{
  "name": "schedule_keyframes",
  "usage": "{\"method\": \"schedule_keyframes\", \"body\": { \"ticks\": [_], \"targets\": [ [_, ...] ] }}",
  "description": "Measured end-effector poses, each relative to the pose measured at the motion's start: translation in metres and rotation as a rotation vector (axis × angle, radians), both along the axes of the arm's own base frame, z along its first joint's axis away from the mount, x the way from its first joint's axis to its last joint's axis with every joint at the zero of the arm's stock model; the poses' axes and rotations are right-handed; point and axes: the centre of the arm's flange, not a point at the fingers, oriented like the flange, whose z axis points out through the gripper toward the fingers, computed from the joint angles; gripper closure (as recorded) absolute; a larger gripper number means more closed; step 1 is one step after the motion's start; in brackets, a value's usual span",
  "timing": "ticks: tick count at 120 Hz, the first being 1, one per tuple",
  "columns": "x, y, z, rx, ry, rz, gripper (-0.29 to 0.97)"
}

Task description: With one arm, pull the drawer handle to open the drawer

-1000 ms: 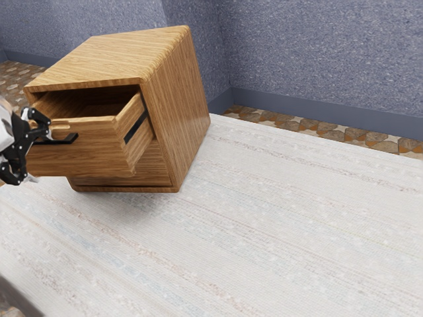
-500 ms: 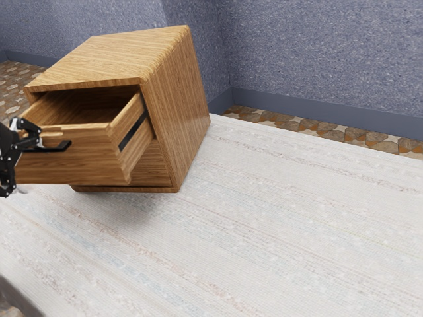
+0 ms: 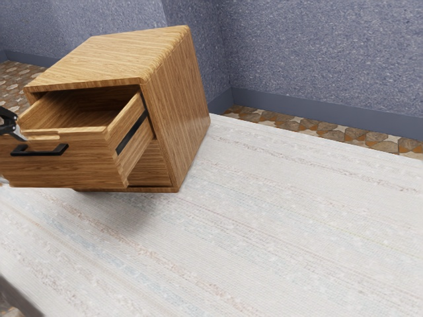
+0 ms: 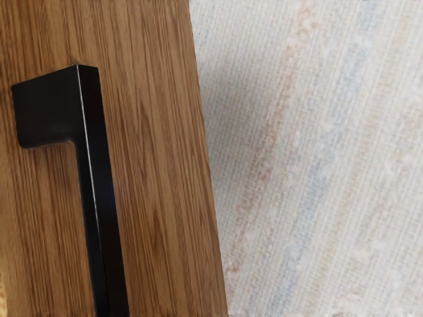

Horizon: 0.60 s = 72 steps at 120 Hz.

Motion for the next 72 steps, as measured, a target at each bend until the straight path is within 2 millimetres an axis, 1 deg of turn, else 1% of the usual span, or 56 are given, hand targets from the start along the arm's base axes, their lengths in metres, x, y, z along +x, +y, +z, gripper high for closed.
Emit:
{"method": "schedule_keyframes", "body": {
  "ticks": [7,11,18,23,27,34,40,47,53,58,62,72],
  "targets": [
    [0.001,-0.001,0.039,0.006,-0.012,0.018,0.01],
    [0.005,-0.006,0.058,0.0,-0.003,0.021,0.01],
    [0.018,-0.019,0.079,-0.022,0.042,0.027,0.0],
    [0.028,-0.035,0.093,-0.038,0.088,0.038,0.0],
    [0.032,-0.047,0.099,-0.061,0.123,0.055,0.0],
    [0.037,-0.059,0.1,-0.127,0.187,0.099,0.0],
    [0.055,-0.08,0.104,-0.152,0.243,0.129,0.0],
    [0.081,-0.105,0.109,-0.162,0.303,0.164,0.0],
    [0.089,-0.12,0.107,-0.174,0.347,0.193,0.0],
    [0.094,-0.13,0.102,-0.181,0.383,0.219,0.0],
    [0.101,-0.135,0.094,-0.185,0.417,0.245,0.0],
    [0.127,-0.145,0.076,-0.183,0.481,0.312,0.0]
  ]
}}
